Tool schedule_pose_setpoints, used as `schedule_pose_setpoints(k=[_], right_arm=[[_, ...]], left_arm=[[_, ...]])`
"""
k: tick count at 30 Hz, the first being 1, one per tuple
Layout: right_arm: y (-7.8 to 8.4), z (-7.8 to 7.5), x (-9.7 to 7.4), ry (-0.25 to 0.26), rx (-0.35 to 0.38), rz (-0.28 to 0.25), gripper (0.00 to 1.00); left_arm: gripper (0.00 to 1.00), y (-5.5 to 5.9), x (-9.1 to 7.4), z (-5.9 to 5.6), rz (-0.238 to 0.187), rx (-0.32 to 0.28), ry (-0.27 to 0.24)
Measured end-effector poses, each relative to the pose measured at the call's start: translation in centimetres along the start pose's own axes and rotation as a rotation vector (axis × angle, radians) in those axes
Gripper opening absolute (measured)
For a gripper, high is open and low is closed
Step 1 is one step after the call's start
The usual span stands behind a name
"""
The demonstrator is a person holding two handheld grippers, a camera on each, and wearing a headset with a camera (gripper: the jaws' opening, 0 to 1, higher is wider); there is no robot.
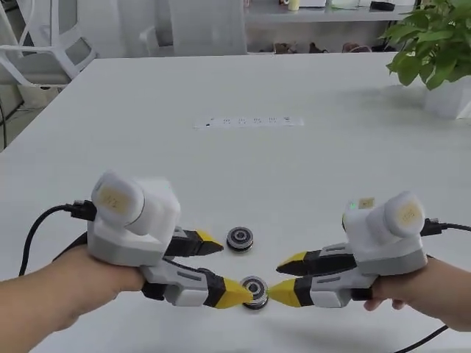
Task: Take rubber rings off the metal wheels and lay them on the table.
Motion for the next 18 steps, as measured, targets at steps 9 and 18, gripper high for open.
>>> schedule_pose_setpoints(k=[9,18], right_arm=[[1.1,0.0,0.9,-0.012,-0.039,0.034,0.24],[1.4,0.1,1.5,-0.022,-0.081,0.045,0.19]], left_arm=[[0.44,0.5,1.4,-0.3,0.030,-0.001,0.020],[0.36,1.2,2.1,-0.3,0.056,-0.007,0.028]])
Point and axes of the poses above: the centre of the closed fingertips' face, and the gripper's own axes: x roughly forward along the fingers, z roughly to its left, y roughly out of its underside, the point moved 6 cm from there along -x, roughly backward along the fingers, and after that the axes turned 2 degrees about -z, right-handed, at the moved point
